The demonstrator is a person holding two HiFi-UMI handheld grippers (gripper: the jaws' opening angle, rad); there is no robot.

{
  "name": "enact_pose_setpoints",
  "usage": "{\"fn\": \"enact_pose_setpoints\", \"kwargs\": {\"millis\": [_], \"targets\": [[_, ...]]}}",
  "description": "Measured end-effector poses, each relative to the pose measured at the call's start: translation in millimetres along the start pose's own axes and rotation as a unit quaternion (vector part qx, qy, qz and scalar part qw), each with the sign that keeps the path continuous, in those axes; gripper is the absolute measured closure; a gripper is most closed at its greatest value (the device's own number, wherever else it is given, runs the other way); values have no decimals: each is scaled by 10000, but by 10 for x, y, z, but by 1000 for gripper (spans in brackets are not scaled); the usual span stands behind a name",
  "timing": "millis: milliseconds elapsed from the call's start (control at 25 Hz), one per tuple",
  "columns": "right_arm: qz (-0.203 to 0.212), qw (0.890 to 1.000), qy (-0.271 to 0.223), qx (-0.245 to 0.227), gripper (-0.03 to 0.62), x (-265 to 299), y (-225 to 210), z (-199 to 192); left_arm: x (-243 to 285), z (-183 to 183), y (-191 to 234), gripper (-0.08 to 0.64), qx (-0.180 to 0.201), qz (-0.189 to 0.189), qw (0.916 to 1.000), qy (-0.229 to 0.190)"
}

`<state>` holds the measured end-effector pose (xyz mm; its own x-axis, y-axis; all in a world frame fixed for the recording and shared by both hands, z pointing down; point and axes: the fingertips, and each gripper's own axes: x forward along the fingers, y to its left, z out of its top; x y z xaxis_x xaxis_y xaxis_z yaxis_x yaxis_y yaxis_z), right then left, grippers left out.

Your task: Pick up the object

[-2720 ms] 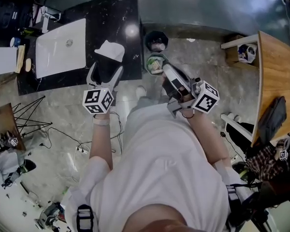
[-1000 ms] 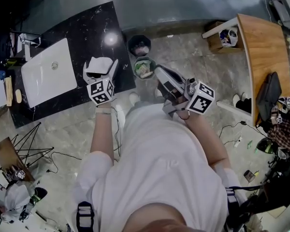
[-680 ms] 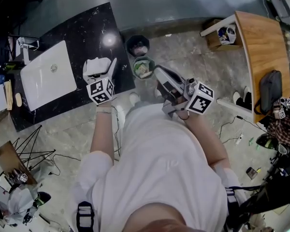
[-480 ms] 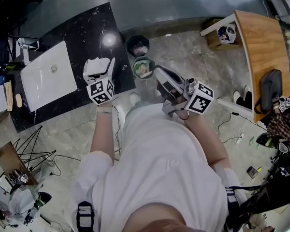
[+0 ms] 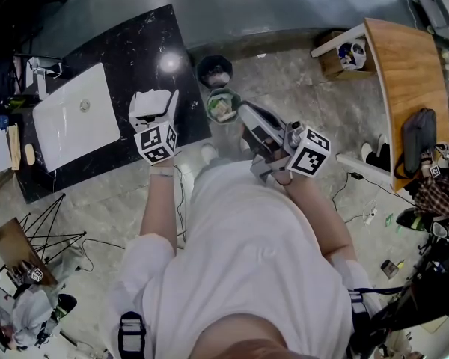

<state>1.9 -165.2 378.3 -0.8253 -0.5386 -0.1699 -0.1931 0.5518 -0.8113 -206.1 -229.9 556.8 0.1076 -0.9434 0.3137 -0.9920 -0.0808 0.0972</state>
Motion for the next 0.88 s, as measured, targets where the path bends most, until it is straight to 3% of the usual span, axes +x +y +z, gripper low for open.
{"fn": "enact_pose_setpoints", "kwargs": {"millis": [480,880], "targets": [[300,9991,259,180,571,132,9,-86,-312,454,-79,55,-66,-92,9992,-384],[842,9925,777,428,571,364,210,-412,-1024,839,112,55,-877,118,9904,-1067]]}}
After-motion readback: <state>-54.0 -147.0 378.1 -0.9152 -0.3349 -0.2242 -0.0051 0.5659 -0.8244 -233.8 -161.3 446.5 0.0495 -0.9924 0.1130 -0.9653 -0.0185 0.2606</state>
